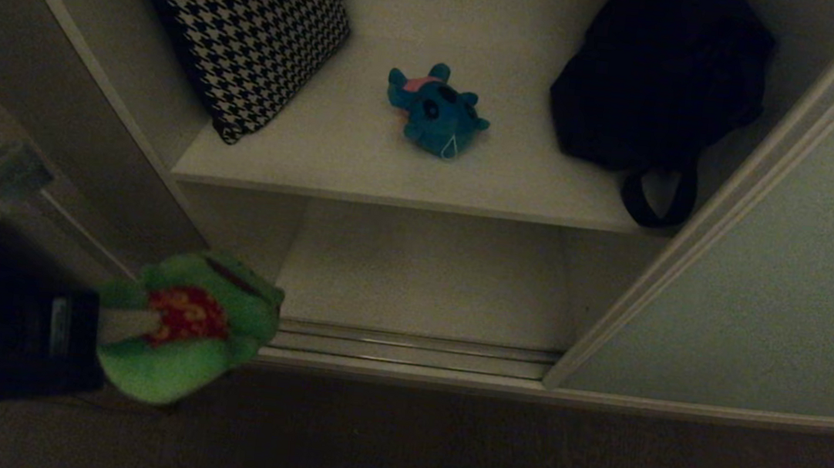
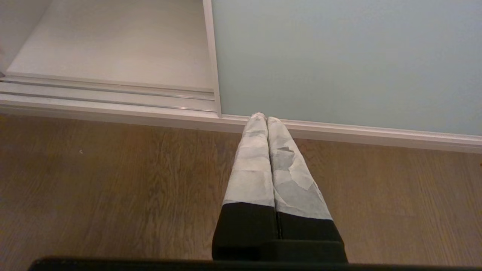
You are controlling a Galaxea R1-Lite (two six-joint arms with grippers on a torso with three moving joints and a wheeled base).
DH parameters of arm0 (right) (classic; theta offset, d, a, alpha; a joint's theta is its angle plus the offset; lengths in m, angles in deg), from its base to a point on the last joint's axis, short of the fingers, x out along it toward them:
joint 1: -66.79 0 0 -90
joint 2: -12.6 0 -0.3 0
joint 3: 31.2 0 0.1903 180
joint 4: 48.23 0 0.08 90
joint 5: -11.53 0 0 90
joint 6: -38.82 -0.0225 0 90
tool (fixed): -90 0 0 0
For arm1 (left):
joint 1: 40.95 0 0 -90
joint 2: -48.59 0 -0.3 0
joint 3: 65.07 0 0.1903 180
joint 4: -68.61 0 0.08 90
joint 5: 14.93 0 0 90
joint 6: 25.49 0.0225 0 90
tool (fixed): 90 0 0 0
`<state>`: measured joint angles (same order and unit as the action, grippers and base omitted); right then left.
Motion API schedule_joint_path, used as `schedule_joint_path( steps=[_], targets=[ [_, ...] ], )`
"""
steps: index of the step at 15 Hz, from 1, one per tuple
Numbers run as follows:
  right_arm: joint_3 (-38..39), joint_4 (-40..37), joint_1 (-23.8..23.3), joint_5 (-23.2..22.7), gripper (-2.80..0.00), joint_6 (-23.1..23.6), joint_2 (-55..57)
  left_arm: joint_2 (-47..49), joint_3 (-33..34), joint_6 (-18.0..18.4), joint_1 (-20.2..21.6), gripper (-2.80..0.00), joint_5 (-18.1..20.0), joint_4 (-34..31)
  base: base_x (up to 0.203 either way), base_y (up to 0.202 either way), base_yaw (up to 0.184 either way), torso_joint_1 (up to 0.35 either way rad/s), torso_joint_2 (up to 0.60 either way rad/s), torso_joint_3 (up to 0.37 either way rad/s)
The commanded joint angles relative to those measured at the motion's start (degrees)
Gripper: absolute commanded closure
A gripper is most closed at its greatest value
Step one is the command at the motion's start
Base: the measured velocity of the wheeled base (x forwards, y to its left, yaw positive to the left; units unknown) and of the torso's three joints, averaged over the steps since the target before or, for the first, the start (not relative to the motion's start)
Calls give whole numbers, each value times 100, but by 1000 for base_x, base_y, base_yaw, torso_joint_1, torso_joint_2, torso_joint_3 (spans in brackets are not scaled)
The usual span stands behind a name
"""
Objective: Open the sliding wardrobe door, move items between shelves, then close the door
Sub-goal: Place the green doll on the lower shelf
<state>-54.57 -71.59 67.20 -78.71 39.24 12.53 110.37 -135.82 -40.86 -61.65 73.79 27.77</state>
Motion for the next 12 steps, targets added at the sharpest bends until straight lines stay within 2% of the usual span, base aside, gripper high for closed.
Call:
schedule_joint_path(
  steps=[1, 3, 5, 9, 12],
  targets=[
    [0, 0, 2, -2, 0, 2, -6, -411, 720, -109, -17, 0, 206, -112, 0, 0, 0, 0, 0, 0],
    [0, 0, 2, -2, 0, 2, -10, -199, 1281, -146, -19, 0, 429, -103, 0, 0, 0, 0, 0, 0],
    [0, 0, 2, -2, 0, 2, -10, 285, 1492, -120, -18, 0, 624, 188, 0, 0, 0, 0, 0, 0],
    [0, 0, 2, -2, 0, 2, -10, 1612, 1487, -113, -9, 0, 1024, 1045, 0, 0, 0, 0, 0, 0],
    [0, 0, 2, -2, 0, 2, -10, 2620, 1370, -118, 1, 0, 1101, 1793, 0, 0, 0, 0, 0, 0]
  ],
)
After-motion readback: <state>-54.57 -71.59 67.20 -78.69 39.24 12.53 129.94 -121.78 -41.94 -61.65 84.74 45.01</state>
